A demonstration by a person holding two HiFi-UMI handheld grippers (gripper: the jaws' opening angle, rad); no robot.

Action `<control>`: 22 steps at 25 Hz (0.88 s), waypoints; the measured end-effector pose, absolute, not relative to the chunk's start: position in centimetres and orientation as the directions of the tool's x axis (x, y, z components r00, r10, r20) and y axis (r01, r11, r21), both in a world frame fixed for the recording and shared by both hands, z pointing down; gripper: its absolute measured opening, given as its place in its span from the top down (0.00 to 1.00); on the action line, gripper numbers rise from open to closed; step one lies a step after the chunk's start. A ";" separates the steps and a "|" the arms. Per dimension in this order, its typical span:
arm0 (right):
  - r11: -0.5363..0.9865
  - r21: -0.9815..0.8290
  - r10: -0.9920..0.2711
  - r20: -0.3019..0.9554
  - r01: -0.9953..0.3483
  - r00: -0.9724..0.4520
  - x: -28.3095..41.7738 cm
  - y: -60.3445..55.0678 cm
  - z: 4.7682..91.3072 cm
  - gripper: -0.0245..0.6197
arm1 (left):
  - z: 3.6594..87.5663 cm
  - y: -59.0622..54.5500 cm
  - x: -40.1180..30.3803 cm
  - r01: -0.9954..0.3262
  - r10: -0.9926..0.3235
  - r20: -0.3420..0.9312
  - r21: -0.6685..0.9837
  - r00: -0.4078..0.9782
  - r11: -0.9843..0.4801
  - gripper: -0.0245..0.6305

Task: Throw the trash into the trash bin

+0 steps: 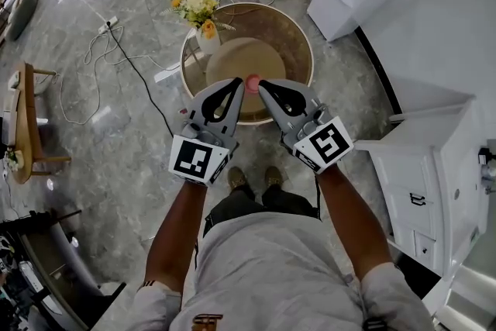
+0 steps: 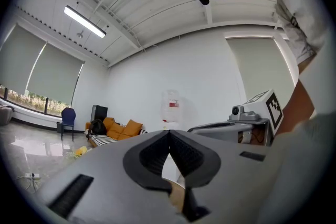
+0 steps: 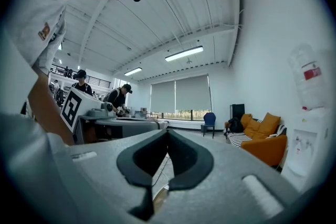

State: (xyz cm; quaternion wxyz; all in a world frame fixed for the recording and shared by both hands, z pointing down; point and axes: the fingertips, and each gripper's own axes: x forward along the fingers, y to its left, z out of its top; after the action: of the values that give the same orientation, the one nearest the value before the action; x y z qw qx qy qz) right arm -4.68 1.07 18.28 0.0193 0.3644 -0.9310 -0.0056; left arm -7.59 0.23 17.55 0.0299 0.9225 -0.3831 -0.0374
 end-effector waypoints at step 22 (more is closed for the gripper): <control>0.676 0.042 -0.732 0.162 -0.736 -0.662 -4.4 -2.8 28.1 0.96 | 26.4 -3.6 -8.1 -0.688 -0.689 0.032 0.112 0.724 -0.717 0.96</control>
State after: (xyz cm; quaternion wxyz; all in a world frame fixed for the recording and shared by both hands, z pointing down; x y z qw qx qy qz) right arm -4.40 -2.81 28.15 0.0827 0.4025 -0.9116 0.0135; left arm -8.10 -3.57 26.37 0.0582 0.9266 -0.3716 -0.0060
